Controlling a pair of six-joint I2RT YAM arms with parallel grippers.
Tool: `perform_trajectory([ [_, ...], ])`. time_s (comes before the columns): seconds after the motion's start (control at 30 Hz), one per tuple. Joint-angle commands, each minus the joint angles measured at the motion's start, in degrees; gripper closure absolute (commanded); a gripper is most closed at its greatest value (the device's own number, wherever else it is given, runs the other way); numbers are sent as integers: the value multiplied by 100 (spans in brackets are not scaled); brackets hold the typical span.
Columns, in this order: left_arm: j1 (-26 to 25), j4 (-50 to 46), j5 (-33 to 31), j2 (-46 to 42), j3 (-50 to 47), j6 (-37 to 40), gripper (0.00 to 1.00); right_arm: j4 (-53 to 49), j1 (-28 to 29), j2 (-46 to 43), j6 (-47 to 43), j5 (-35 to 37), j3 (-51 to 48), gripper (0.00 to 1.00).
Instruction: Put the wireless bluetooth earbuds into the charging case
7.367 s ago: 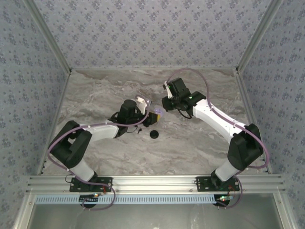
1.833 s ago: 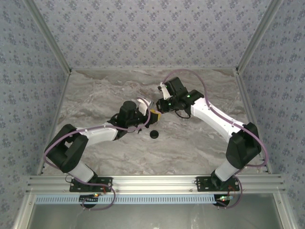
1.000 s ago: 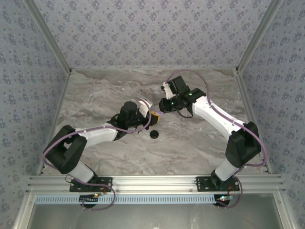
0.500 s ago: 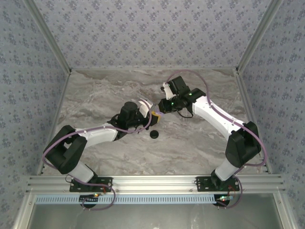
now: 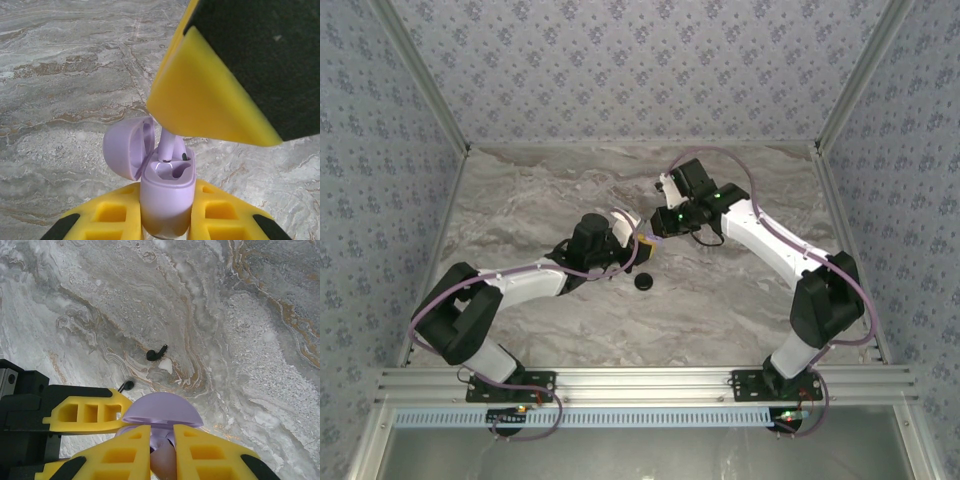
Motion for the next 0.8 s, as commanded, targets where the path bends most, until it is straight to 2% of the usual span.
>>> perform_trajectory([
  [0.0, -27, 66, -29, -96, 253, 101, 82, -245, 49, 40, -74, -165, 171, 84],
  [0.4, -32, 6, -209, -54, 304, 36, 82, -365, 63, 75, -166, -196, 204, 84],
  [0.77, -33, 429, 199, -167, 156, 76, 82, -377, 101, 249, -166, -354, 255, 80],
])
